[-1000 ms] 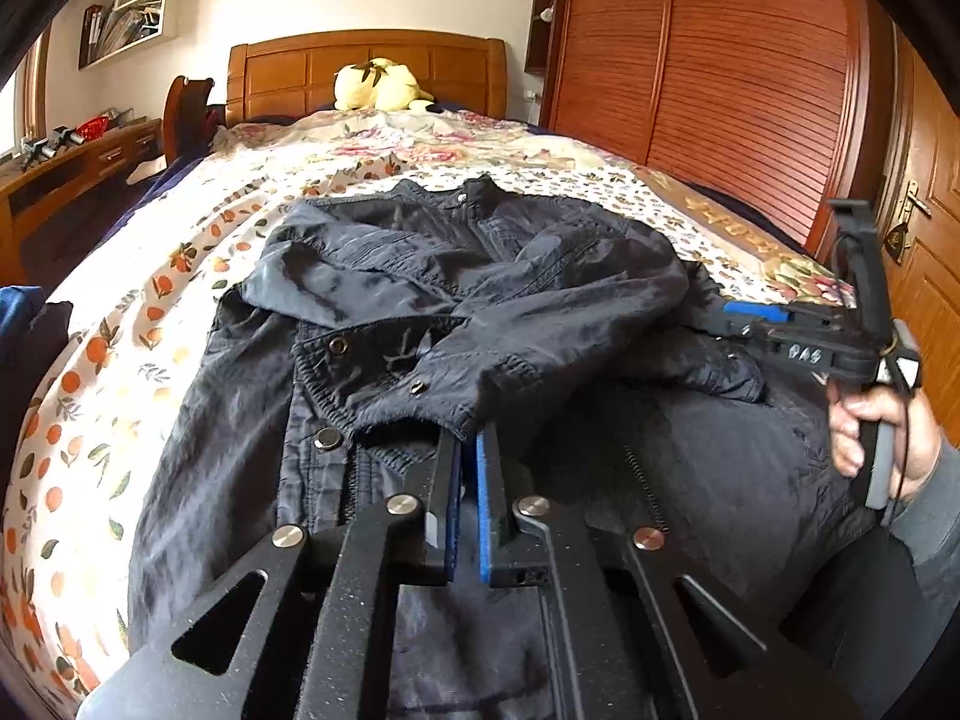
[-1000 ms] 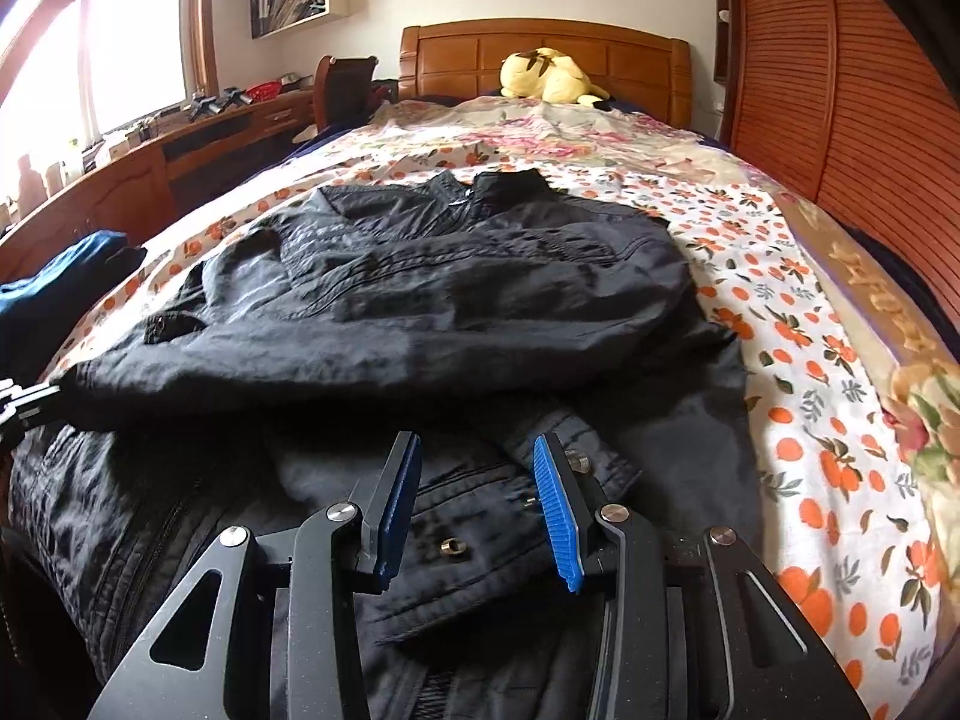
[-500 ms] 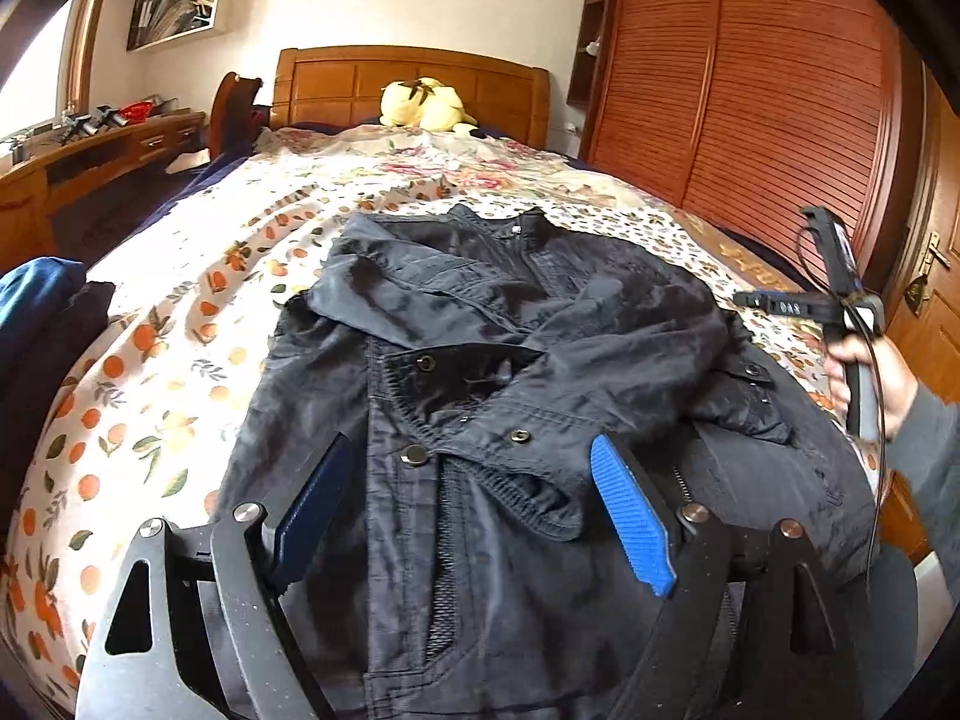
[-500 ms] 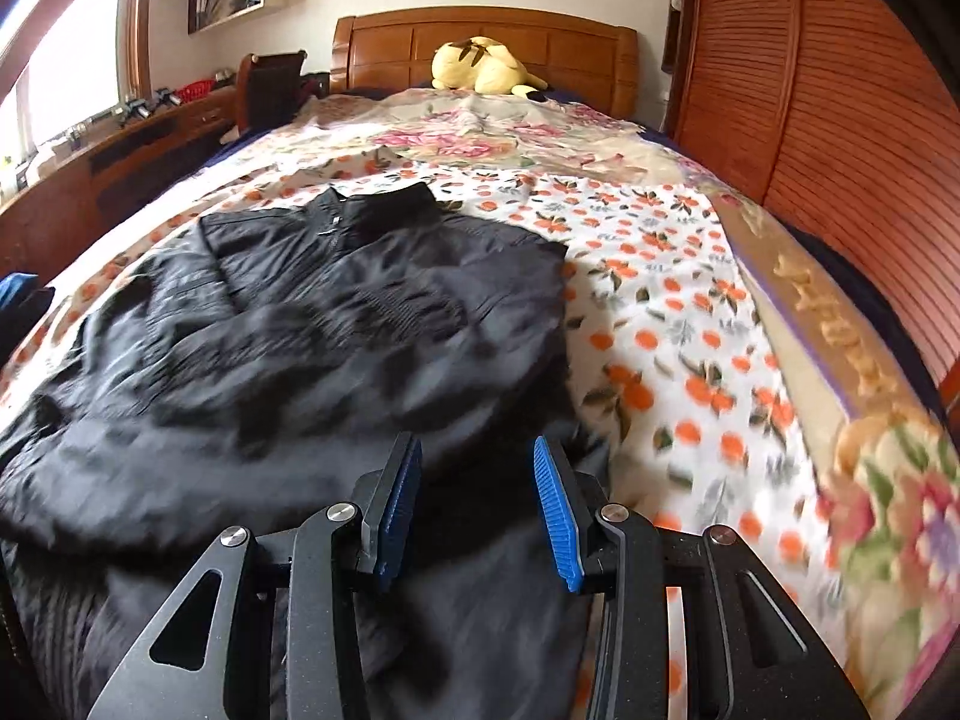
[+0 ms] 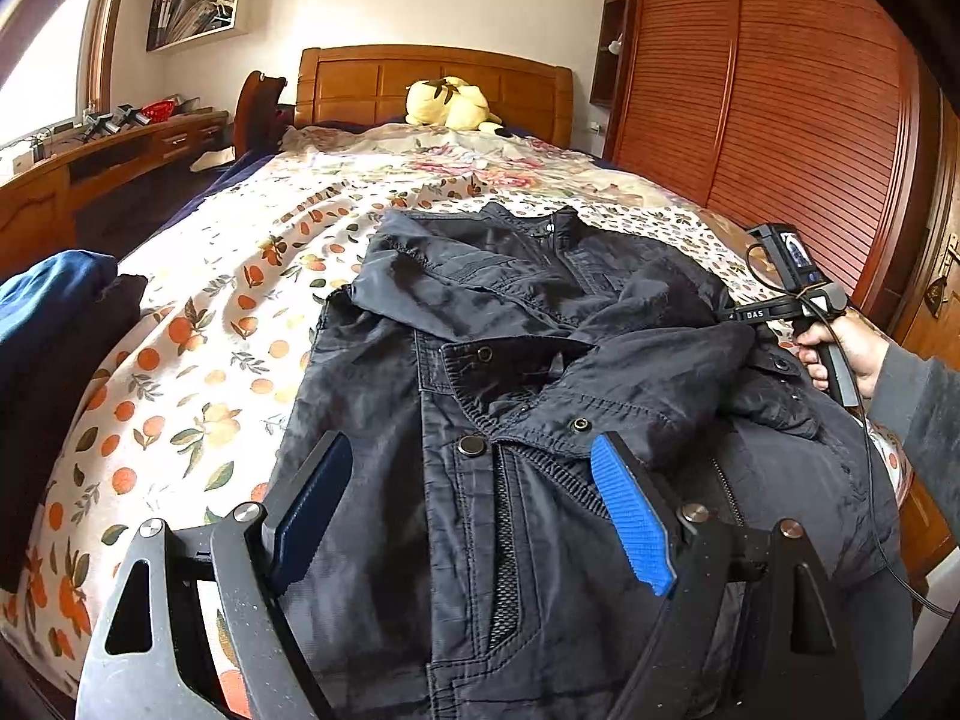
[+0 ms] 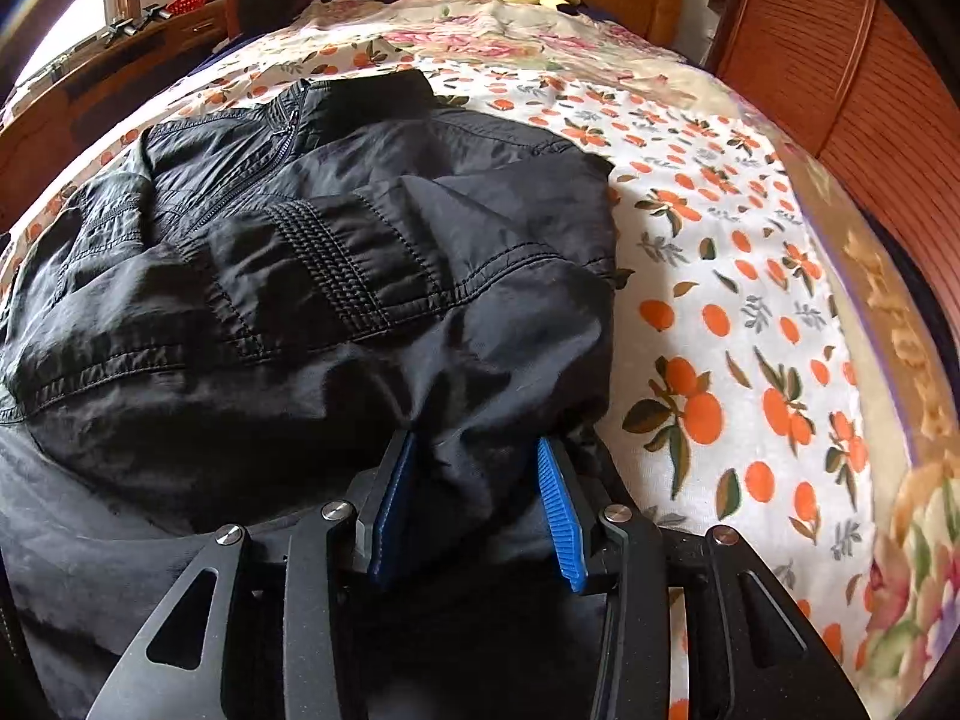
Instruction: Fold large clothes
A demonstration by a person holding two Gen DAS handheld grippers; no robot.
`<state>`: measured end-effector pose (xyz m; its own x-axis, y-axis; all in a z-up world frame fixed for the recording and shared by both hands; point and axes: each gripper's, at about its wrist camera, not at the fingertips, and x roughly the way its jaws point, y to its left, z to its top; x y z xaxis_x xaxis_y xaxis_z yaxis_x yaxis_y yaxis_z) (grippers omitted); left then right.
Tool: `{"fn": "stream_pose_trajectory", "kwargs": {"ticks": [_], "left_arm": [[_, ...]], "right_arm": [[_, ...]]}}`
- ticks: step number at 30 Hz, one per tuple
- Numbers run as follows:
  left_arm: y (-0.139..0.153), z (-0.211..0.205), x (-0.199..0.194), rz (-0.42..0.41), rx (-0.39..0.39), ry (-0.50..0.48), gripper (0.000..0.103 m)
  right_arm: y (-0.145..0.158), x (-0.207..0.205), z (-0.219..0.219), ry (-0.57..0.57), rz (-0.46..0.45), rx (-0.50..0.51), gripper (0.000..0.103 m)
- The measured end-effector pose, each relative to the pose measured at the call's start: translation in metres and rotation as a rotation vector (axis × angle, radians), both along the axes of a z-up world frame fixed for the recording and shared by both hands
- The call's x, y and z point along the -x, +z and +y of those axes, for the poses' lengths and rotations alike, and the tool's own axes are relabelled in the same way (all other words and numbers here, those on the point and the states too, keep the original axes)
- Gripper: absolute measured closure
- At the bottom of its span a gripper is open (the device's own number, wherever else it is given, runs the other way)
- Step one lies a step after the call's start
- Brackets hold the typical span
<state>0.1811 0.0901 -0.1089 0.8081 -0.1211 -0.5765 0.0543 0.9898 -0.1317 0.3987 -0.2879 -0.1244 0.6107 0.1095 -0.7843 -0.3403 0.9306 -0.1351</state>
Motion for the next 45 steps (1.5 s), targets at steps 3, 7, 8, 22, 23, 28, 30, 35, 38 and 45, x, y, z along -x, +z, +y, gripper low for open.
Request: {"fn": "stream_pose_trajectory", "kwargs": {"ticks": [3,7,8,22,23,28,30,35,38,45], "left_arm": [[0.001,0.001,0.000,0.000,-0.002,0.002,0.020],[0.004,0.001,0.003,-0.013,-0.009,-0.003,0.020],[0.005,0.000,0.004,-0.015,-0.010,-0.003,0.020],[0.010,0.001,0.010,-0.034,-0.002,-0.007,0.020],[0.011,0.001,0.011,-0.035,-0.005,-0.007,0.020],[0.012,0.000,0.011,-0.032,-0.015,-0.002,0.020],[0.011,0.000,0.011,-0.032,-0.019,-0.001,0.020],[0.010,0.002,0.015,-0.026,-0.033,0.009,0.020],[0.011,0.004,0.023,-0.018,-0.051,0.016,0.020],[0.010,0.015,0.050,0.027,-0.087,-0.007,0.042]], "right_arm": [[0.014,0.034,-0.007,0.011,-0.054,-0.025,0.061],[0.028,0.097,-0.025,0.050,-0.102,-0.070,0.061],[0.028,0.113,-0.028,0.063,-0.098,-0.079,0.061],[0.008,0.250,-0.061,0.081,-0.048,-0.057,0.057],[0.008,0.252,-0.060,0.081,-0.039,-0.051,0.054],[0.000,0.253,-0.059,0.043,-0.027,-0.011,0.031],[-0.002,0.249,-0.064,0.019,-0.007,-0.048,0.027],[-0.005,0.240,-0.067,0.009,0.015,-0.094,0.027],[-0.004,0.244,-0.068,0.006,0.006,-0.095,0.027],[0.005,0.269,-0.078,0.023,-0.009,-0.141,0.027]]}}
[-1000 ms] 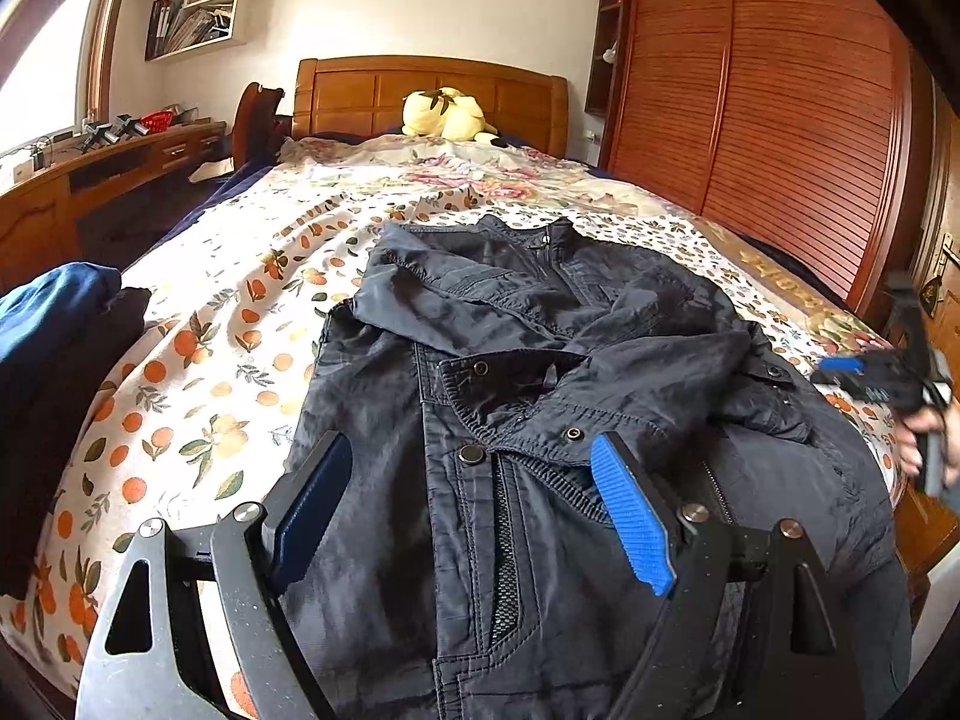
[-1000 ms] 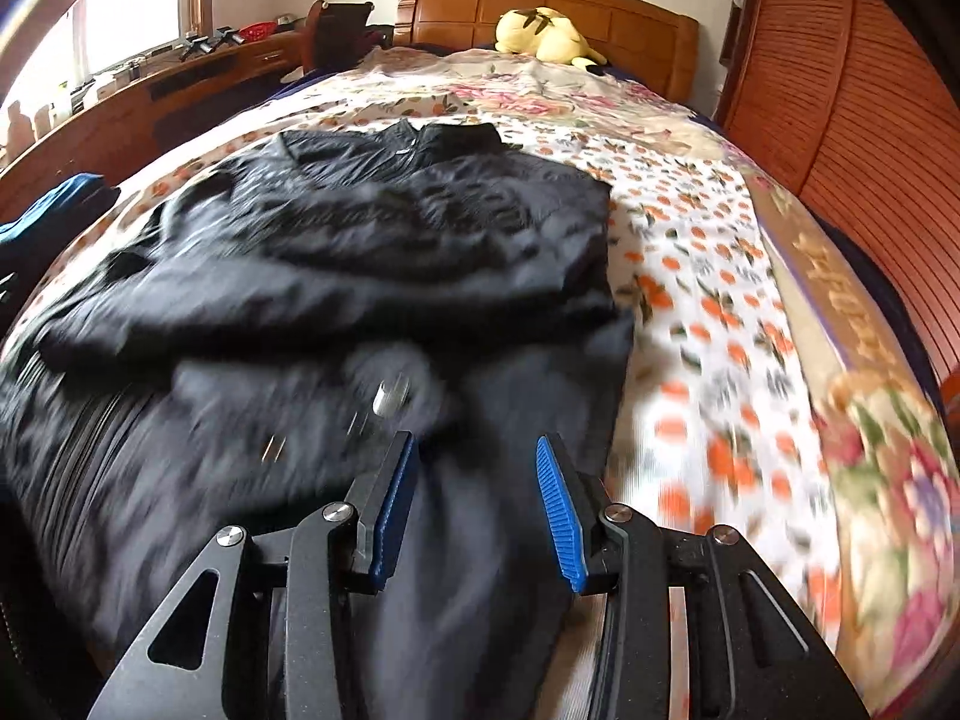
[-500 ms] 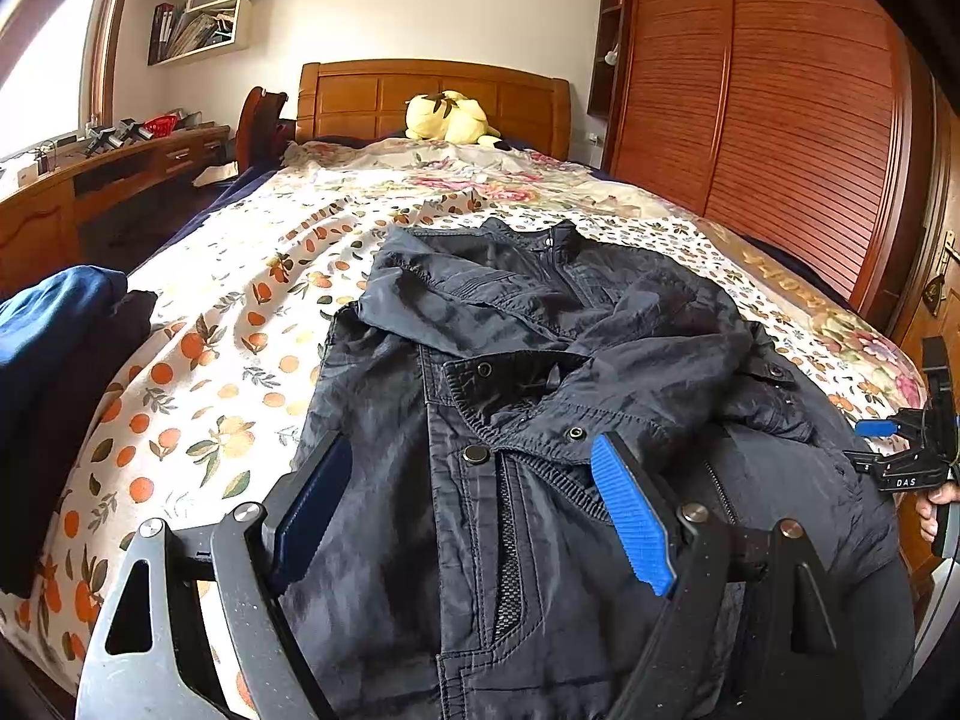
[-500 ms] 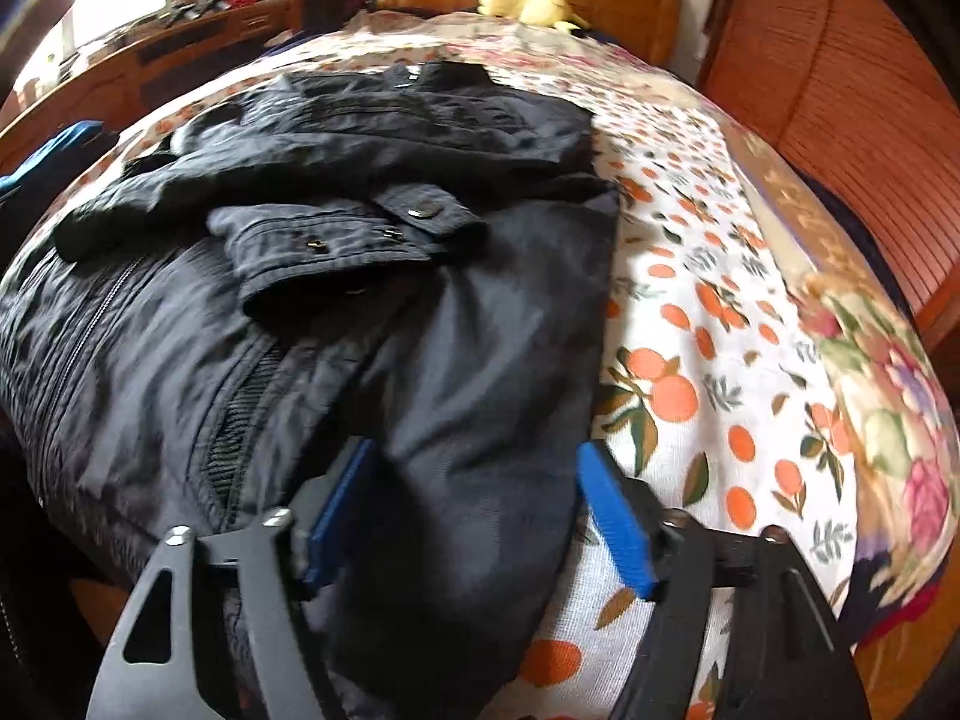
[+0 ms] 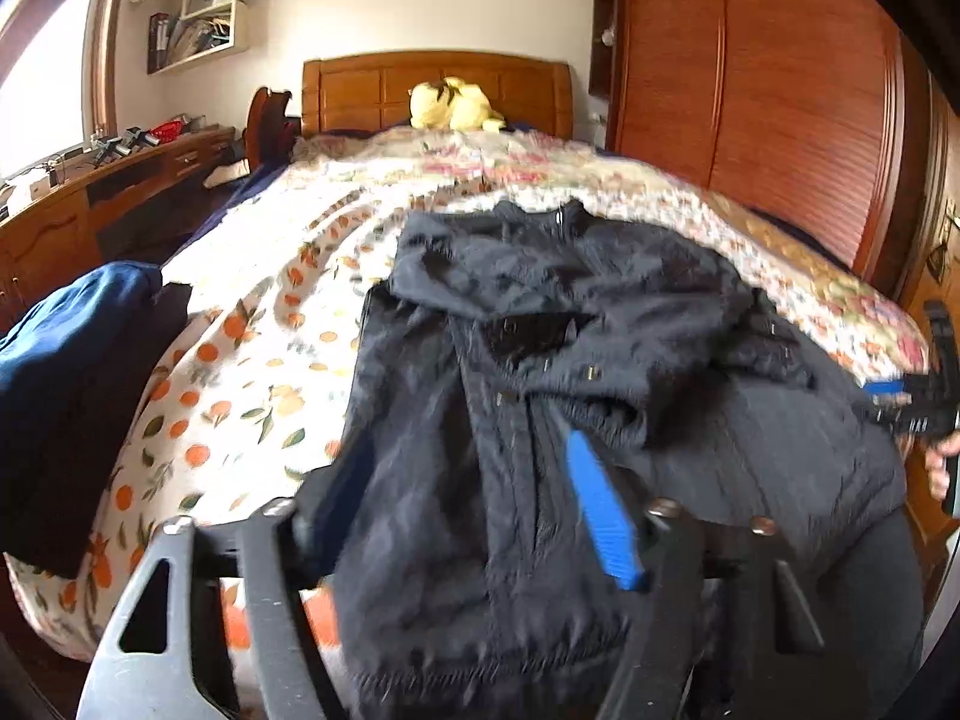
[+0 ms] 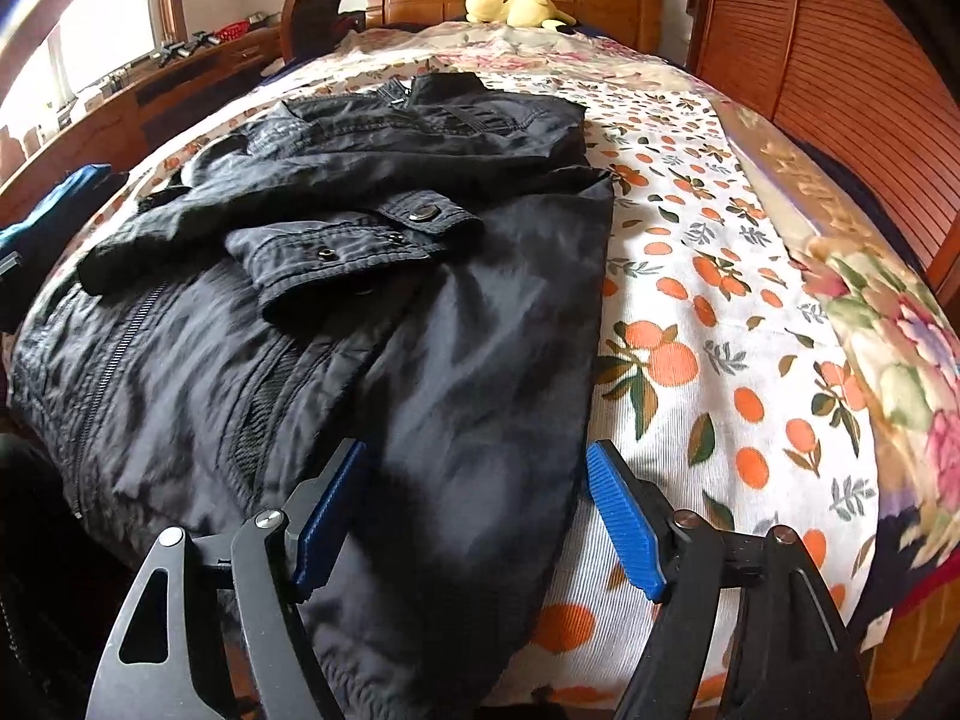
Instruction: Fold large clothes
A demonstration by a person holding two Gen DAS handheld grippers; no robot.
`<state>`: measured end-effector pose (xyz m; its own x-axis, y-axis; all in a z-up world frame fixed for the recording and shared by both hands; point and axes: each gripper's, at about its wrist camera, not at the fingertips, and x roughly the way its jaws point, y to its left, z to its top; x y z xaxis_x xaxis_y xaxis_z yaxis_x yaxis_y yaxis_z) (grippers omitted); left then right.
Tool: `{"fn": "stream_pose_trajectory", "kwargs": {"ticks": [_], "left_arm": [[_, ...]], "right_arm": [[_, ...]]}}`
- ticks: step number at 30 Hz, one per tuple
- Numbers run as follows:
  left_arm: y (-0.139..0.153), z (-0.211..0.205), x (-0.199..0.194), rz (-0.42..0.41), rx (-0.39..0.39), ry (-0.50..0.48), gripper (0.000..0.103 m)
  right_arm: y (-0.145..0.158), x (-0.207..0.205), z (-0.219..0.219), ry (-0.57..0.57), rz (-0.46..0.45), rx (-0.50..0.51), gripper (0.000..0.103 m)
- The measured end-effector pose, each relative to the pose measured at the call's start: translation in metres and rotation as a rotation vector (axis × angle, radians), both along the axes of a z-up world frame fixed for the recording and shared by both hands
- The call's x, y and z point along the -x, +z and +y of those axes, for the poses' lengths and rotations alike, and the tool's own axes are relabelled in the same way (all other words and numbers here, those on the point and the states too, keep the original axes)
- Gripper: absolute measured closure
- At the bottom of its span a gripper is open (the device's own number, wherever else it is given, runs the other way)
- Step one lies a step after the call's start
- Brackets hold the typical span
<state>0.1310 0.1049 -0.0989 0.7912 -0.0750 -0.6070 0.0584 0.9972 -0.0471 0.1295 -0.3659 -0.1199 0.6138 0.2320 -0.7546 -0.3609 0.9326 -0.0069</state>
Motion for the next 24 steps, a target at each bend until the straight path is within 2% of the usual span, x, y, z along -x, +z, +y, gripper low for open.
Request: {"fn": "stream_pose_trajectory", "kwargs": {"ticks": [3,13,24], "left_arm": [[-0.009,0.007,0.007,0.045,0.000,0.001,0.055],[-0.033,0.036,0.008,0.161,0.009,0.040,0.056],[-0.050,0.032,0.003,0.211,0.019,0.005,0.057]], "right_arm": [[0.005,0.012,-0.005,0.006,-0.006,-0.019,0.027],[0.008,0.031,-0.010,0.018,-0.016,-0.014,0.027],[-0.003,0.025,-0.001,0.022,0.015,-0.008,0.029]]}}
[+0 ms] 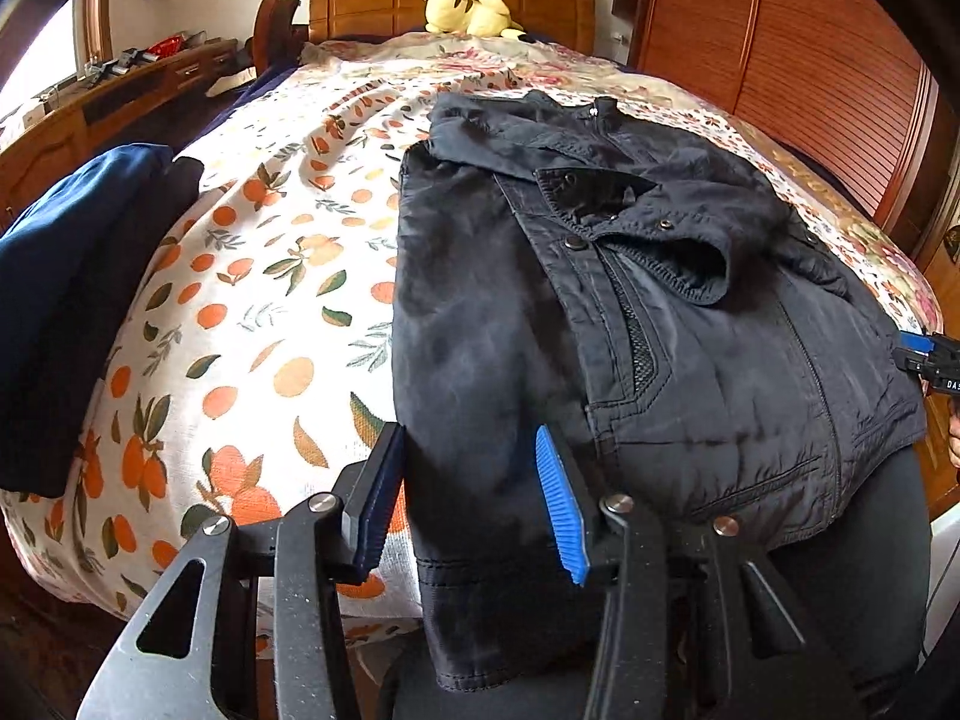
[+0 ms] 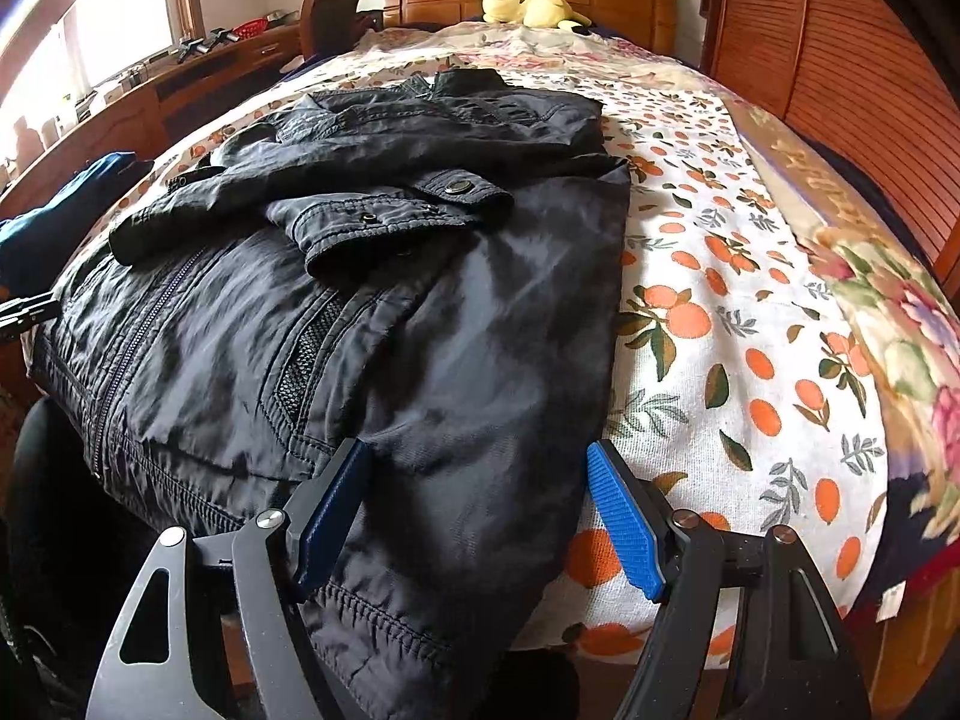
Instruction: Fold large clothes
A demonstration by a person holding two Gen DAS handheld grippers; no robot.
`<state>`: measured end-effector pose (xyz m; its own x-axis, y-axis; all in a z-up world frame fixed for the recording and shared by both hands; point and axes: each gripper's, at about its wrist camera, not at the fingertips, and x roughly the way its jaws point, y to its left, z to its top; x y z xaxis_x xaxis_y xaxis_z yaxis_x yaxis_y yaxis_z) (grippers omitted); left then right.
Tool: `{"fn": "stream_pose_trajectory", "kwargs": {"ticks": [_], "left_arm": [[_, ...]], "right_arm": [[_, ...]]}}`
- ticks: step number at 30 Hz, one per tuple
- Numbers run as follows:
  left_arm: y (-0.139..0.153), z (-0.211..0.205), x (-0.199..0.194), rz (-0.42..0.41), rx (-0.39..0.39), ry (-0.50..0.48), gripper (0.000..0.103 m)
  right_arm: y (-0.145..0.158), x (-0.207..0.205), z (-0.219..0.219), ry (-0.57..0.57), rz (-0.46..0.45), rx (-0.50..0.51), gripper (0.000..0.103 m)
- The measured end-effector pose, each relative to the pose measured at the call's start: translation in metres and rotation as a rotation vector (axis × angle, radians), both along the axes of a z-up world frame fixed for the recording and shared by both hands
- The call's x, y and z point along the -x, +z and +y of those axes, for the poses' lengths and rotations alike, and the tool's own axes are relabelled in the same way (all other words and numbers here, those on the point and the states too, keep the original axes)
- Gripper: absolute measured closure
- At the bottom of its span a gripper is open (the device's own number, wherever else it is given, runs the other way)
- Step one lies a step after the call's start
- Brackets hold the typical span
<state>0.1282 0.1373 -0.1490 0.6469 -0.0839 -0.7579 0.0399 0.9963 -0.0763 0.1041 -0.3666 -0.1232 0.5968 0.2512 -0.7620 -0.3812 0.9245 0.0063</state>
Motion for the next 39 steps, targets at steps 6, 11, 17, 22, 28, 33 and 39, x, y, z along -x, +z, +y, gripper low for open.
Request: {"fn": "stream_pose_trajectory", "kwargs": {"ticks": [6,11,17,22,28,33,39], "left_arm": [[0.000,0.000,0.001,-0.010,0.001,-0.032,0.057],[-0.001,0.002,0.006,-0.020,0.003,-0.044,0.057],[-0.008,0.003,0.014,-0.020,0.003,-0.032,0.057],[-0.010,0.004,0.019,-0.017,0.016,-0.024,0.057],[-0.009,0.004,0.024,-0.014,0.015,-0.041,0.072],[0.000,0.007,0.022,-0.019,0.044,-0.040,0.091],[0.002,0.001,0.021,-0.015,-0.005,-0.026,0.091]], "right_arm": [[0.006,0.005,0.005,0.029,-0.005,-0.047,0.054],[0.014,0.016,0.006,0.036,-0.059,-0.081,0.063],[0.000,0.016,0.003,0.002,-0.018,-0.024,0.063],[-0.006,0.016,0.002,0.020,0.031,-0.023,0.060],[-0.004,0.013,0.012,0.042,0.014,-0.014,0.066],[-0.003,0.011,0.011,0.064,-0.005,-0.023,0.079],[-0.006,0.009,0.004,0.051,0.008,-0.056,0.079]]}}
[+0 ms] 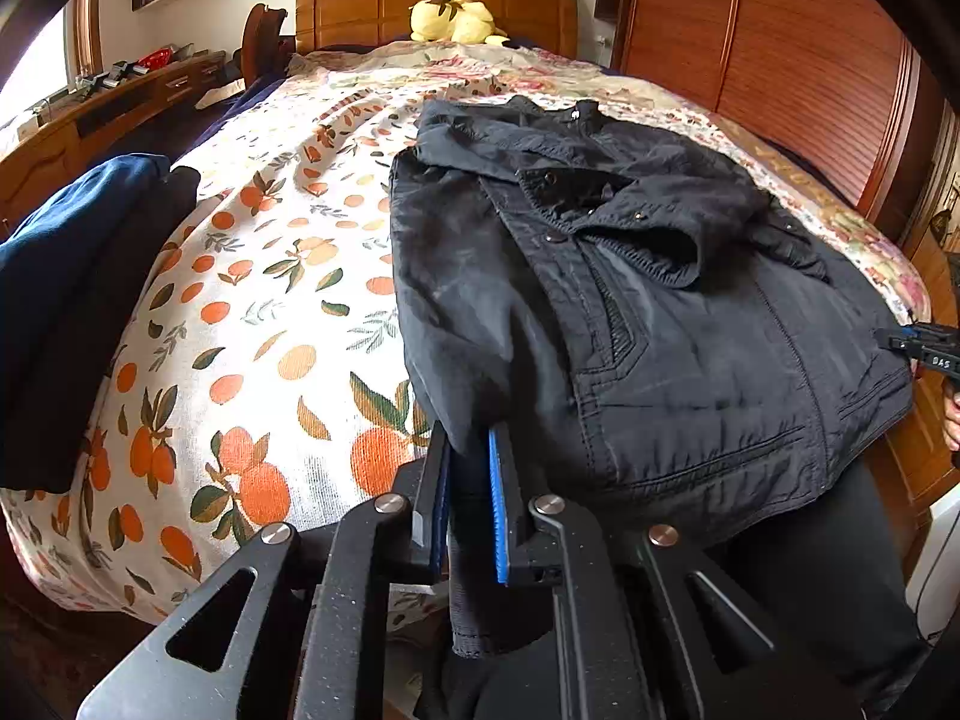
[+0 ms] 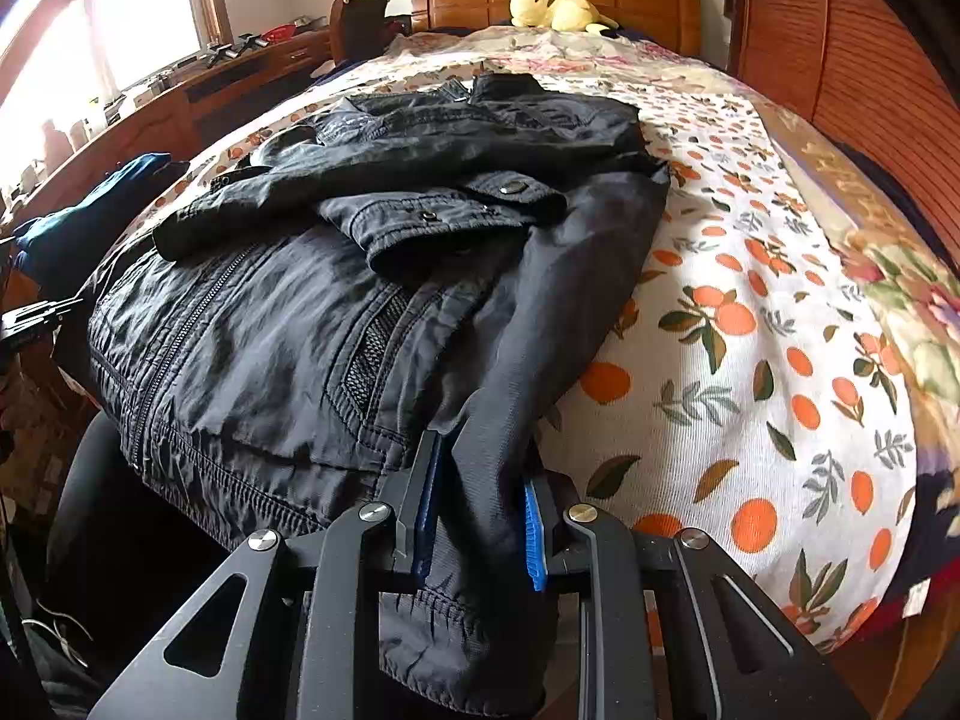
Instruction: Fold large clothes
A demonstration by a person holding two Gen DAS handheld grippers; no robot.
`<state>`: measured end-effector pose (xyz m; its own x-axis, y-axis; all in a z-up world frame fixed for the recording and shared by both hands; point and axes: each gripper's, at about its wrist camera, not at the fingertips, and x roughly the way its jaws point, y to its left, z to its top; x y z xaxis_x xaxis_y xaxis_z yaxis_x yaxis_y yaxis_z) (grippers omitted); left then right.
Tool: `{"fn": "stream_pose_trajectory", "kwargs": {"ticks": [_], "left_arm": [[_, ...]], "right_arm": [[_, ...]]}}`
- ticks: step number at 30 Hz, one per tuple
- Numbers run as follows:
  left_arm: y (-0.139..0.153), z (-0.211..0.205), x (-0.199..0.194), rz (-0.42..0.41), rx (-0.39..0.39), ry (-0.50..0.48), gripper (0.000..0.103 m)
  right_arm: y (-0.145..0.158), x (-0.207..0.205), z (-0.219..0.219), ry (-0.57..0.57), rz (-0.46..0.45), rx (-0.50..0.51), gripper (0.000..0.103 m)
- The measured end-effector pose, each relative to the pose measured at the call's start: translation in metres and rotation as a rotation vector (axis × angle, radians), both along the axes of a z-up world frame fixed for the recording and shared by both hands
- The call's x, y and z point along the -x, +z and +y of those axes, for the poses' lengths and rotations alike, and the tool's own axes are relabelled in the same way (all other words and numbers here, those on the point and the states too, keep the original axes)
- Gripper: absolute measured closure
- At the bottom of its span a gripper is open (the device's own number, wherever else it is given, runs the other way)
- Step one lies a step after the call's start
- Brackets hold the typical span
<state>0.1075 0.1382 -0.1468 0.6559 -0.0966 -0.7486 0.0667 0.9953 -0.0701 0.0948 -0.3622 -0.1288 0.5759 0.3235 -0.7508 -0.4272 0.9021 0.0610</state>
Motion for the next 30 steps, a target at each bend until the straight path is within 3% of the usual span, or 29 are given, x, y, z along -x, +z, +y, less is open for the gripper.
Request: {"fn": "stream_pose_trajectory", "kwargs": {"ticks": [7,10,12,19,25,30], "left_arm": [[-0.008,0.005,-0.003,0.027,0.016,0.008,0.088],[0.002,-0.003,-0.002,0.026,0.002,-0.027,0.095],[0.018,-0.008,0.000,-0.004,0.002,-0.047,0.096],[0.107,-0.024,0.017,-0.161,-0.042,-0.069,0.097],[0.178,-0.039,0.054,-0.294,-0.046,-0.103,0.097],[0.214,-0.053,0.095,-0.375,-0.038,-0.165,0.097]], "right_arm": [[-0.003,0.001,-0.001,-0.005,0.017,-0.021,0.075],[0.009,0.002,-0.004,0.030,0.002,-0.068,0.089],[0.022,0.003,-0.008,0.044,-0.018,-0.102,0.095],[0.084,0.019,-0.027,0.068,-0.092,-0.299,0.098],[0.142,0.072,-0.053,0.079,-0.209,-0.327,0.098],[0.174,0.126,-0.087,0.082,-0.288,-0.343,0.098]]}}
